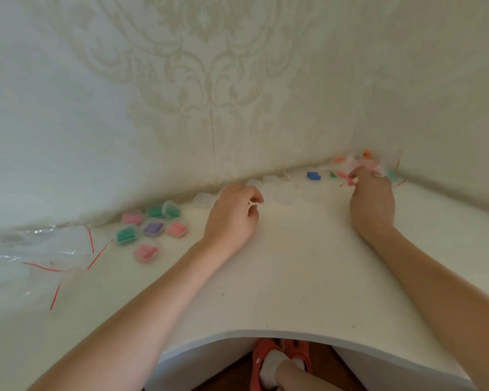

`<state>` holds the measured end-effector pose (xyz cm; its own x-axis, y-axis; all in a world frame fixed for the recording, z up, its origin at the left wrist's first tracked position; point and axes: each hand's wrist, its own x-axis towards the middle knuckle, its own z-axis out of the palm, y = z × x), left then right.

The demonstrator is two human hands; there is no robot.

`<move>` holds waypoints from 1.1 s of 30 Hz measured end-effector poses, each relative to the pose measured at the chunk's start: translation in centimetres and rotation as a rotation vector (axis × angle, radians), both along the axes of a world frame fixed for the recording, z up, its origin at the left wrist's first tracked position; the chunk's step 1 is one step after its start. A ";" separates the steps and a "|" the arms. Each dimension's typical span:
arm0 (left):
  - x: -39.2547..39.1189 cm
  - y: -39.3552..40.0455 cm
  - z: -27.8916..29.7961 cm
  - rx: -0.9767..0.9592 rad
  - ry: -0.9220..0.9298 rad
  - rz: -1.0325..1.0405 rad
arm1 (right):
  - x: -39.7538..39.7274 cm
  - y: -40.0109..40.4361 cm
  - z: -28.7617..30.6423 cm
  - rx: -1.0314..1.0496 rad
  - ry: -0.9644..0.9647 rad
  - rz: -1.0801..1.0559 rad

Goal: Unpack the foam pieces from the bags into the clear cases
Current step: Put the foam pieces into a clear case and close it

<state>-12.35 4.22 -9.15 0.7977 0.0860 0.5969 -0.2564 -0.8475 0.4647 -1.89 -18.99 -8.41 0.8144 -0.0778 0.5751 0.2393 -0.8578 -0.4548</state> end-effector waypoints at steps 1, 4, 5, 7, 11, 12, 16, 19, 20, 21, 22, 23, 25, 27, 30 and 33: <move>-0.1 -0.3 0.2 -0.135 0.009 -0.004 | -1.0 0.8 0.5 0.116 -0.050 0.088; 0.1 -0.6 1.1 -0.599 0.103 -0.096 | -4.3 4.2 2.6 0.408 0.002 0.533; 0.0 -0.5 1.5 -0.743 0.185 -0.169 | -5.5 5.3 3.3 0.468 0.096 0.681; -0.3 0.2 2.1 -0.982 0.354 -0.345 | -7.3 6.9 3.9 0.561 0.301 0.901; -0.5 1.1 2.5 -1.254 0.305 -0.424 | -7.7 7.6 3.0 0.764 0.491 0.894; -0.3 1.2 2.5 -1.309 0.276 -0.421 | -7.5 7.4 2.6 0.804 0.555 0.862; 0.1 1.1 2.1 -1.420 0.292 -0.433 | -7.6 7.2 1.2 0.632 0.640 0.832; -0.3 0.8 2.0 -1.446 0.419 -0.431 | -7.8 7.6 0.9 0.627 0.566 0.829; -0.4 0.8 2.1 -1.467 0.438 -0.426 | -7.7 7.7 0.9 0.636 0.563 0.817; -0.4 0.9 2.2 -1.500 0.430 -0.414 | -7.7 7.6 1.0 0.655 0.572 0.809; -0.3 1.1 2.4 -1.530 0.405 -0.396 | -7.6 7.5 1.1 0.689 0.585 0.804; -0.3 1.4 2.5 -1.543 0.382 -0.364 | -7.6 7.4 1.1 0.725 0.599 0.800; -0.3 1.6 2.6 -1.565 0.328 -0.297 | -7.5 7.1 1.2 0.765 0.605 0.776; 0.0 1.6 2.2 -1.524 0.278 -0.230 | -7.4 7.0 1.2 0.767 0.584 0.743; 0.6 1.7 1.1 -0.959 -0.009 0.104 | -7.1 6.8 1.3 0.796 0.559 0.702; -0.3 1.1 2.1 -0.533 -0.236 0.103 | -6.9 6.6 1.5 0.791 0.514 0.703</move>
<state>-12.61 5.28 -7.09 0.6202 0.4929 0.6102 -0.3329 -0.5390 0.7737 -8.81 -12.41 -6.89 0.9426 0.2930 0.1601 0.1810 -0.0455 -0.9824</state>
